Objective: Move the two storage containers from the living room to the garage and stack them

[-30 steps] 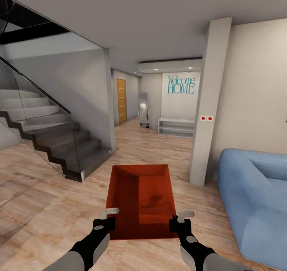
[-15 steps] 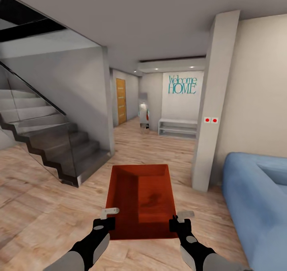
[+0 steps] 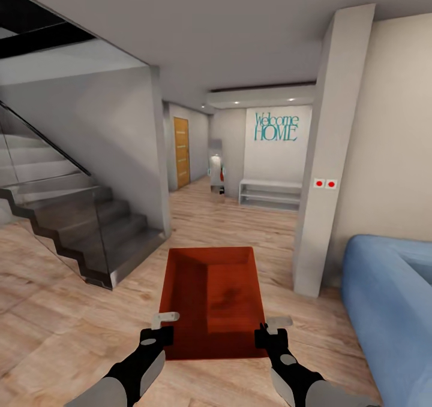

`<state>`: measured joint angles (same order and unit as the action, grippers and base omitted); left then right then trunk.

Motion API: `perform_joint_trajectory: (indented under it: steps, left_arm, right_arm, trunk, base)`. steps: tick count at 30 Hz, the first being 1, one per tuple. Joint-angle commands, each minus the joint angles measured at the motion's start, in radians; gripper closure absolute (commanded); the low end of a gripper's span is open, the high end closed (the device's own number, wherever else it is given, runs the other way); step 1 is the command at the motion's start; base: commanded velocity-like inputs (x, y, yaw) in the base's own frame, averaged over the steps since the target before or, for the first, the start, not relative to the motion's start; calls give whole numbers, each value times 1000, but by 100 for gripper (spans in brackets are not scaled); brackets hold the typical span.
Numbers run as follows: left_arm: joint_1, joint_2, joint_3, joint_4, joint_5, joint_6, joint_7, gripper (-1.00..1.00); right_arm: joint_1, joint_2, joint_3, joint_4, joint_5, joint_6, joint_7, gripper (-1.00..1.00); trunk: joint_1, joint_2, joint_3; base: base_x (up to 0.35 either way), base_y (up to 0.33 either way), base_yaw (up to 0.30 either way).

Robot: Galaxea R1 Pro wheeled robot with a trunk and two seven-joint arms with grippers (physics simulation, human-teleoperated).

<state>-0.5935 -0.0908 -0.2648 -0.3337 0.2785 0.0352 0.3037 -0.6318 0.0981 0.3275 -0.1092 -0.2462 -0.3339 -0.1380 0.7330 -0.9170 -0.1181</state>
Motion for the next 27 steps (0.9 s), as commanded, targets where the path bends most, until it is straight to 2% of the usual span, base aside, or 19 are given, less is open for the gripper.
perform_joint_trajectory:
  steps: [1,27]
  left_arm:
    - [-2,11,35,-3,-2,5,12,100]
    - [-2,11,35,-4,-2,5,12,100]
  right_arm:
    - [0,-7,7,0,-11,-5,0,100]
    - [0,-7,7,0,-11,-5,0,100]
  trunk:
    - [1,-1,-2]
    - [1,-1,-2]
  base:
    - [322,0,0]
    - [322,0,0]
